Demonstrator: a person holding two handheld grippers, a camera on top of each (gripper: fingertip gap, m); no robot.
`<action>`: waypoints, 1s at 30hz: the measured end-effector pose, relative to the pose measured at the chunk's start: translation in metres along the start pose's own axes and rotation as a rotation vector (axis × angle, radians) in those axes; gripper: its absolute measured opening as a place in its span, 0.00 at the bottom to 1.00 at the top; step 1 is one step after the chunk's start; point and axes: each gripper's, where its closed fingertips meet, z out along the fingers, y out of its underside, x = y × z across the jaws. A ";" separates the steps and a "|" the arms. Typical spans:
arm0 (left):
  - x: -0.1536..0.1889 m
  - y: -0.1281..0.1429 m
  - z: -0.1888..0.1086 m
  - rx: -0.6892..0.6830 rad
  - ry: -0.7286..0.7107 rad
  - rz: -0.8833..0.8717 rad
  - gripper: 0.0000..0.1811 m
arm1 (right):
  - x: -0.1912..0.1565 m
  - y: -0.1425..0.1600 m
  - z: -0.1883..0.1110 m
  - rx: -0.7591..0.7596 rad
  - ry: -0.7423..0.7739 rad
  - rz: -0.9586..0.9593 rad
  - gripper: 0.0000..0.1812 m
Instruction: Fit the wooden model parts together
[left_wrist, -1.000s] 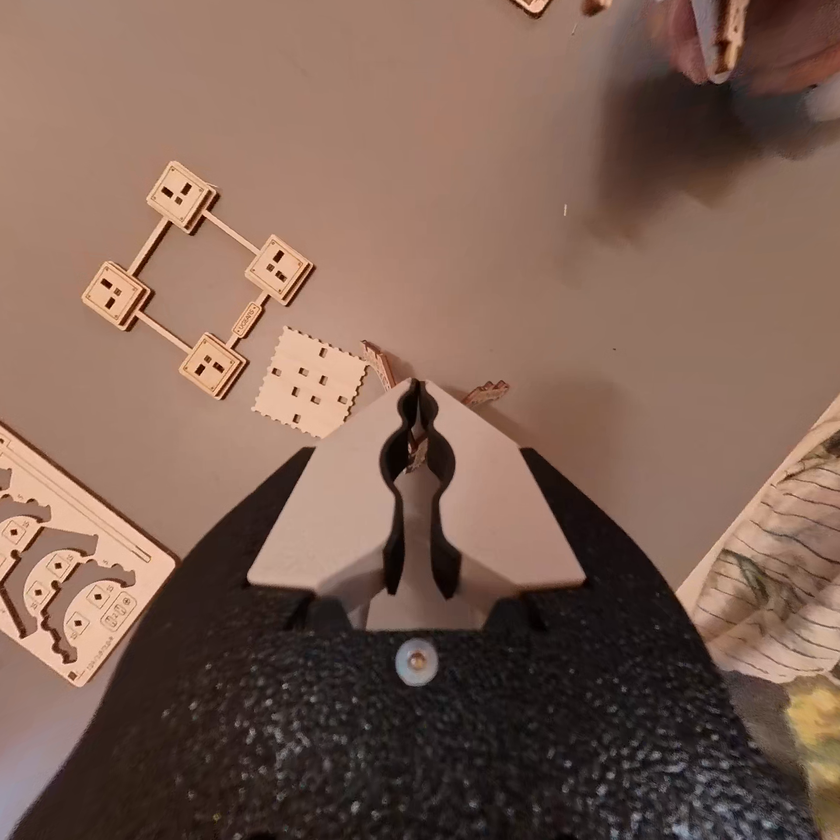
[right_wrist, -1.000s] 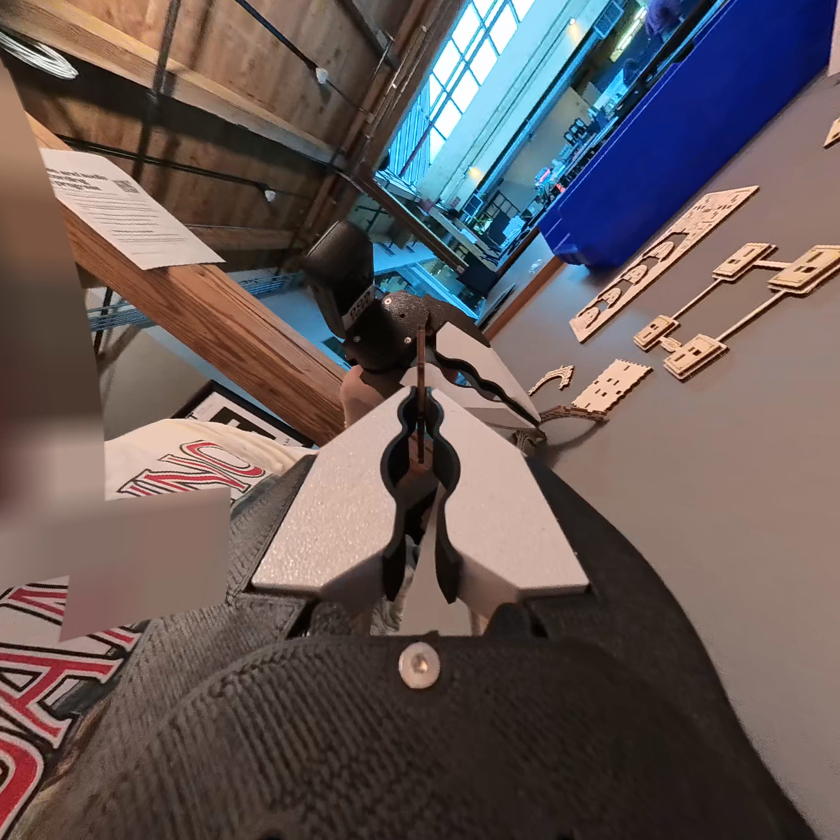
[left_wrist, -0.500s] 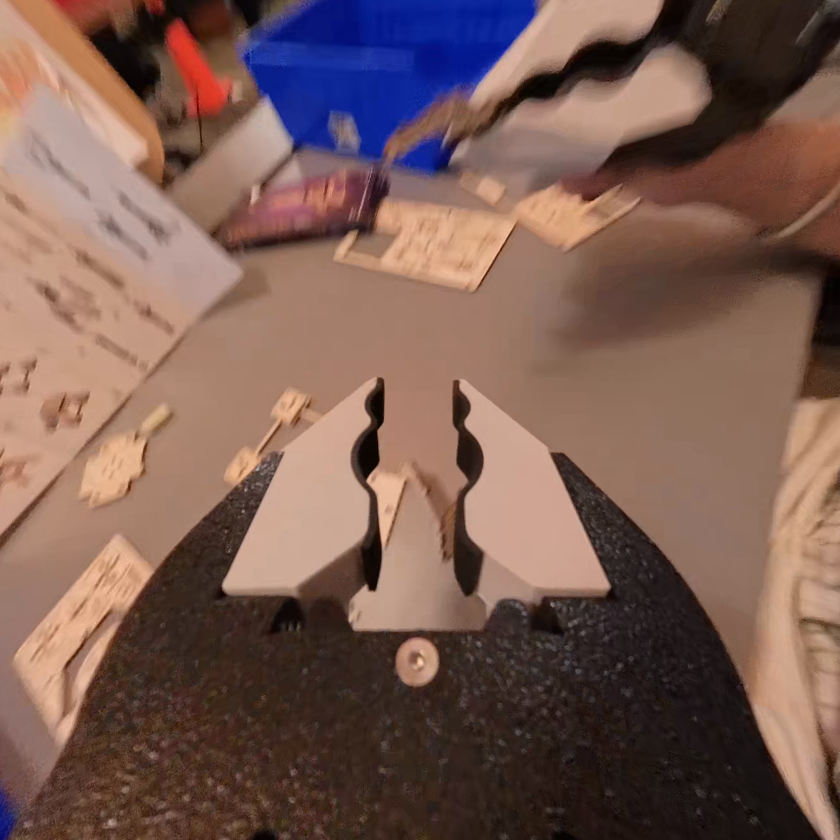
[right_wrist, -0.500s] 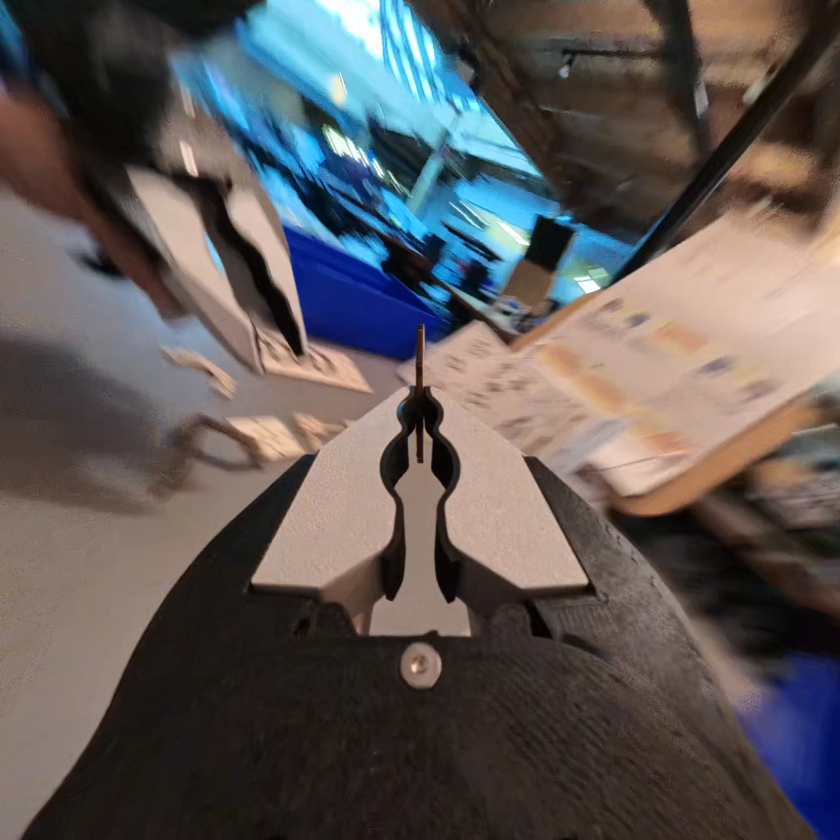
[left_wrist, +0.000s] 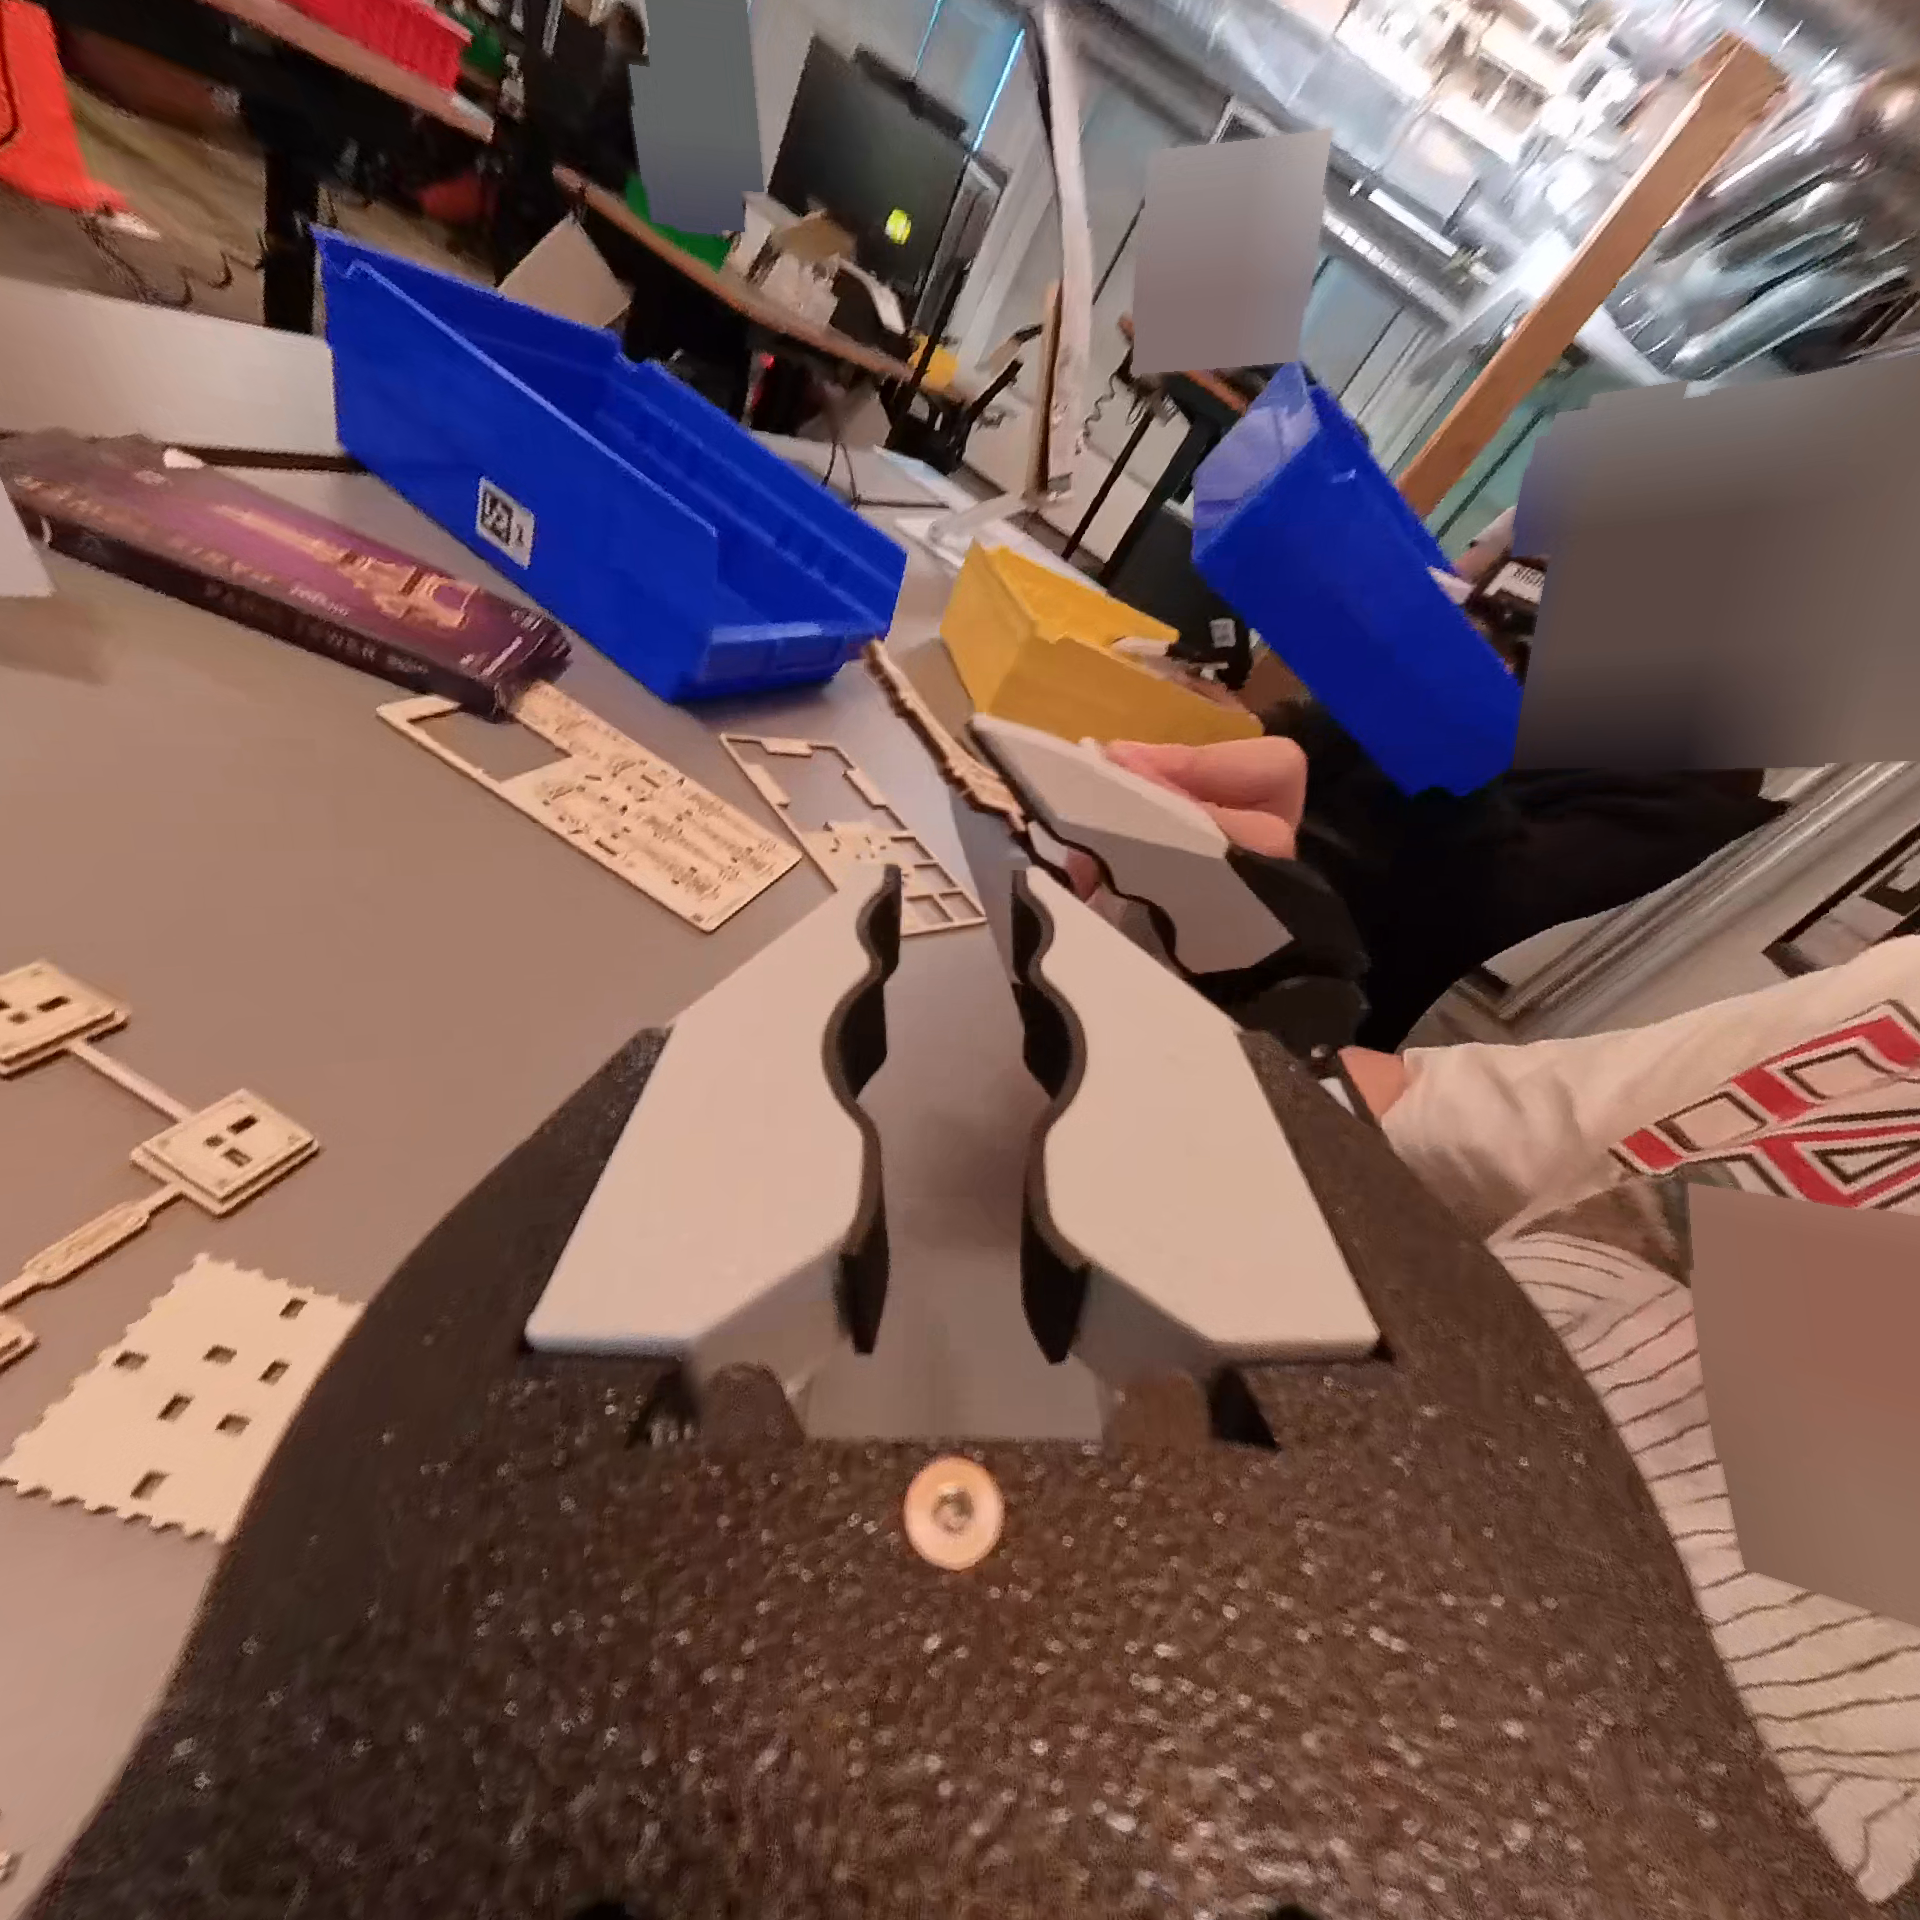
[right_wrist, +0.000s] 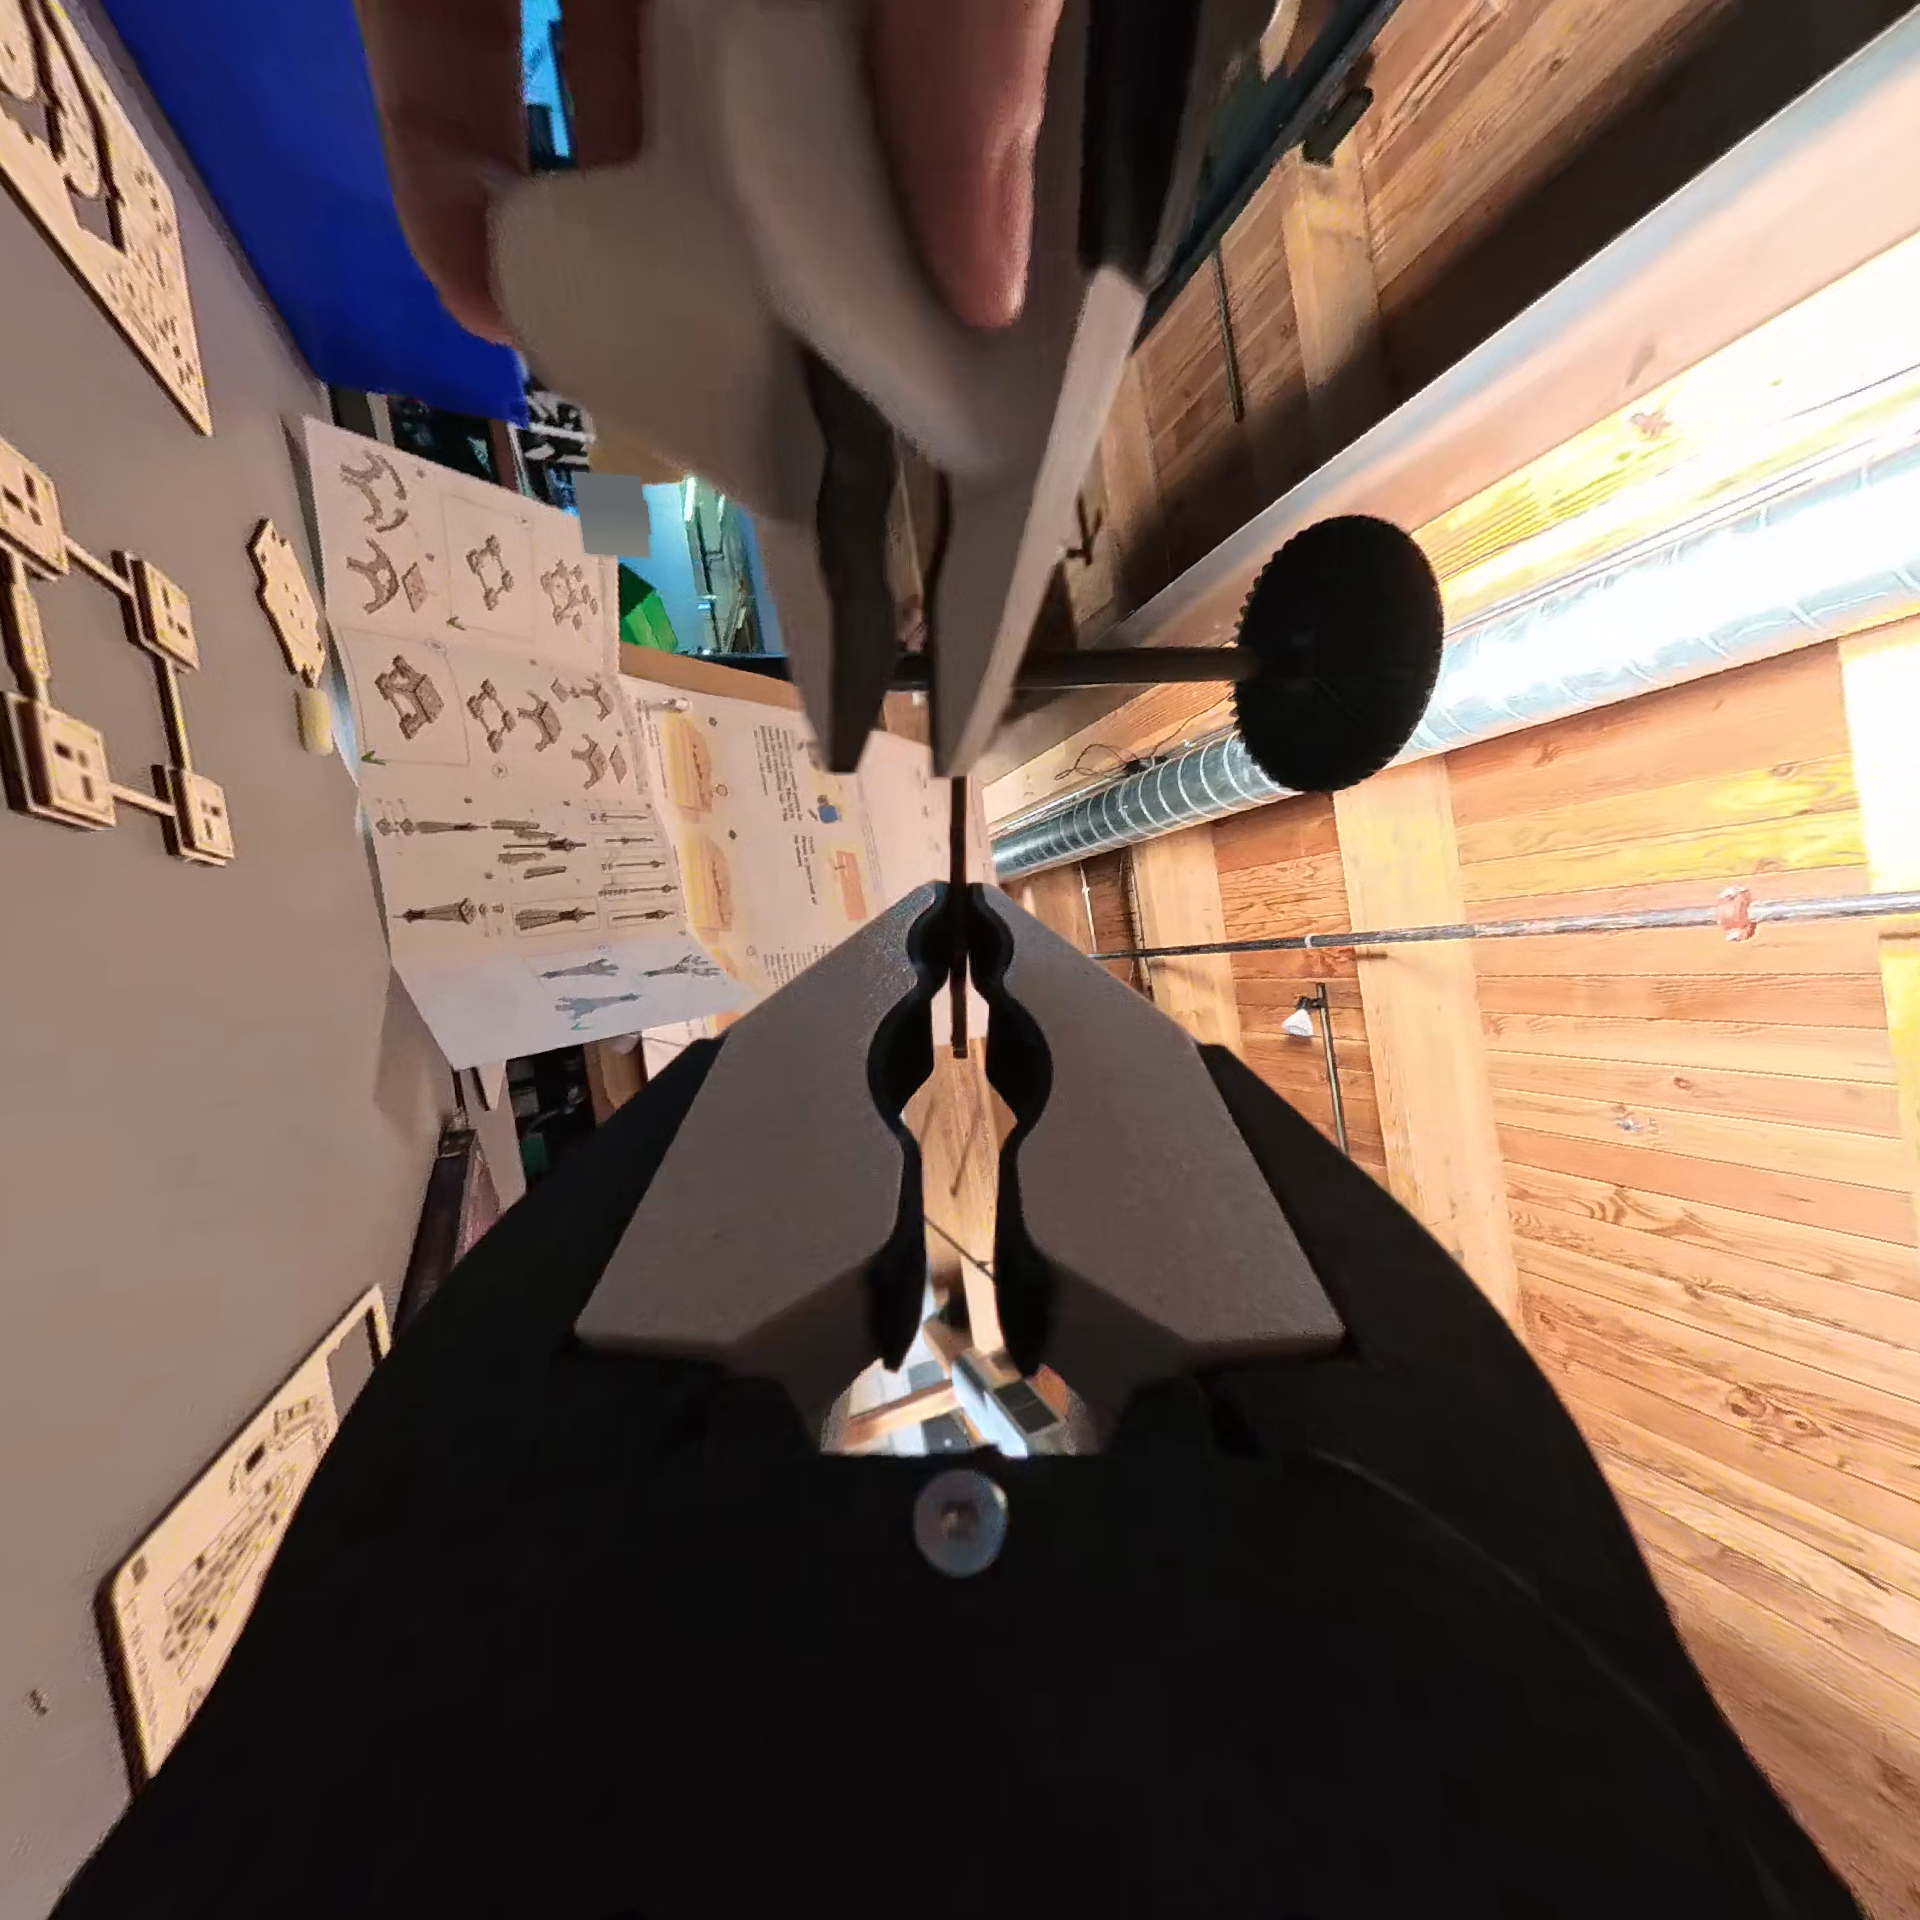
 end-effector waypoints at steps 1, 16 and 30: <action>0.000 0.002 0.000 -0.008 0.003 -0.001 0.09 | -0.001 -0.001 0.000 0.002 -0.001 -0.002 0.00; -0.009 0.010 -0.003 -0.092 -0.027 0.022 0.05 | -0.023 -0.010 -0.003 0.084 -0.119 0.080 0.00; -0.021 0.050 -0.001 -0.457 -0.179 0.764 0.00 | -0.050 -0.027 -0.035 0.252 -1.128 1.466 0.03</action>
